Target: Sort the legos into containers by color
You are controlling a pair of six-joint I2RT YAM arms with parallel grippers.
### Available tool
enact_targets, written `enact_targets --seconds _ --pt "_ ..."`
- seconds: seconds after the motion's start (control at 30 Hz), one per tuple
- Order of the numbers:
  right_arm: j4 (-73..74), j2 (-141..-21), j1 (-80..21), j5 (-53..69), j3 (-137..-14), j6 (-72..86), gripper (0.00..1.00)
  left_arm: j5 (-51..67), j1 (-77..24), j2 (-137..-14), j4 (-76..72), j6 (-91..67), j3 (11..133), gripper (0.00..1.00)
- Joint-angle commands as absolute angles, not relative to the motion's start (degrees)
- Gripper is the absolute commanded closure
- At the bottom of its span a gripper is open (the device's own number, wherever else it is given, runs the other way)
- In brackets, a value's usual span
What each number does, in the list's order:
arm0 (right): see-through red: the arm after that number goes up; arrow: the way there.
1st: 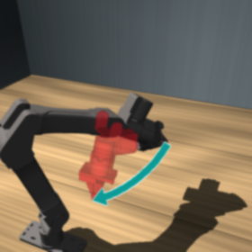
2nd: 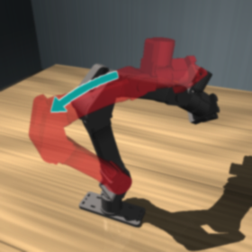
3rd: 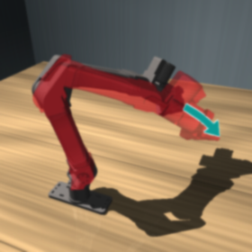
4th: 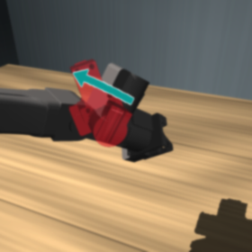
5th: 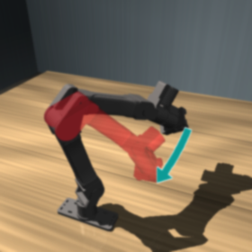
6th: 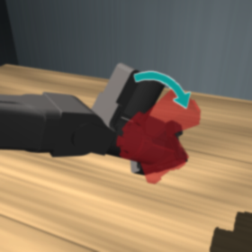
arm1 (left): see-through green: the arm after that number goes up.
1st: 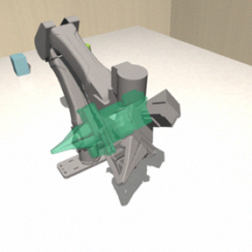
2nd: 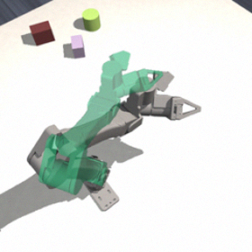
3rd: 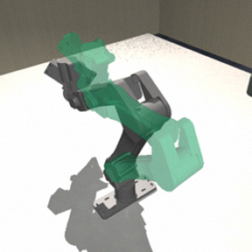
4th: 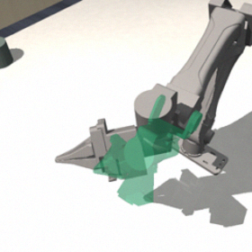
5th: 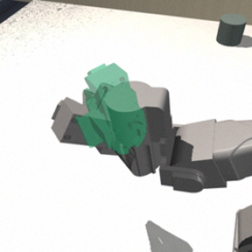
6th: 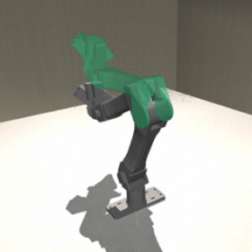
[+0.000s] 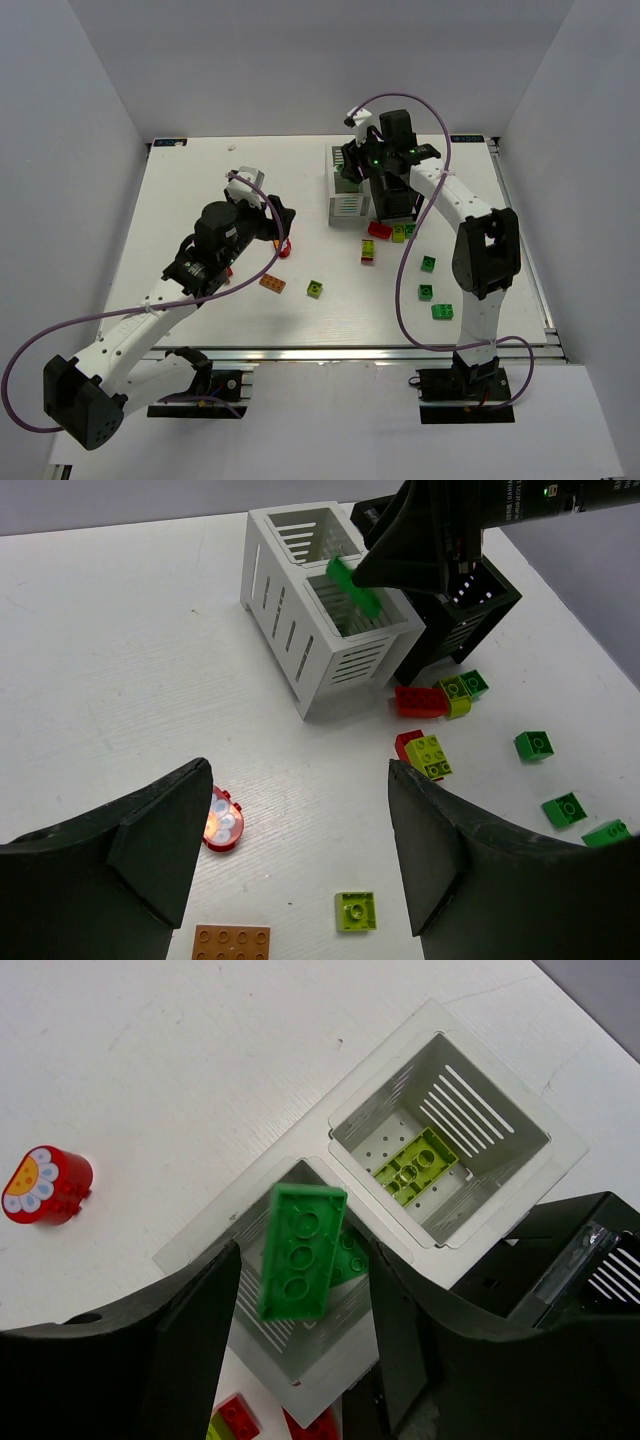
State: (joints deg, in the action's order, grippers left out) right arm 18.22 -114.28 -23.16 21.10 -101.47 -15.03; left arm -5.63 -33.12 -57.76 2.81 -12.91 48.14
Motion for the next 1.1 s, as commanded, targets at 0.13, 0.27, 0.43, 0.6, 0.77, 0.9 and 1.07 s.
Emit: enact_targets --seconds 0.13,0.27,0.43,0.6,0.77,0.9,1.07 --pt "17.5 -113.6 -23.1 20.7 -103.0 -14.3 0.34 -5.9 -32.9 -57.0 3.1 -12.4 48.2 0.20" --pt "17.8 -111.7 -23.0 20.7 -101.3 -14.5 0.32 -5.6 -32.9 -56.7 3.0 -12.5 48.3 0.20" --pt "17.2 -101.0 -22.9 21.8 -90.6 -14.8 0.32 -4.9 -32.9 -56.0 2.7 -12.7 48.3 0.20" --pt "17.0 -84.4 -20.5 24.0 -74.6 -14.5 0.32 -4.0 -32.9 -55.4 2.4 -13.0 48.2 0.22" --pt "20.0 -69.8 -14.4 24.1 -59.5 -17.2 0.26 -3.7 -32.9 -54.7 2.1 -13.4 47.9 0.22" --pt "22.4 -60.3 -10.2 17.7 -51.6 -19.5 0.21 -3.3 -32.9 -55.9 2.2 -13.2 47.9 0.22" --pt "22.1 -61.0 -5.6 12.0 -43.2 -15.6 0.20 -1.6 -32.9 -58.2 3.3 -12.9 48.9 0.22"
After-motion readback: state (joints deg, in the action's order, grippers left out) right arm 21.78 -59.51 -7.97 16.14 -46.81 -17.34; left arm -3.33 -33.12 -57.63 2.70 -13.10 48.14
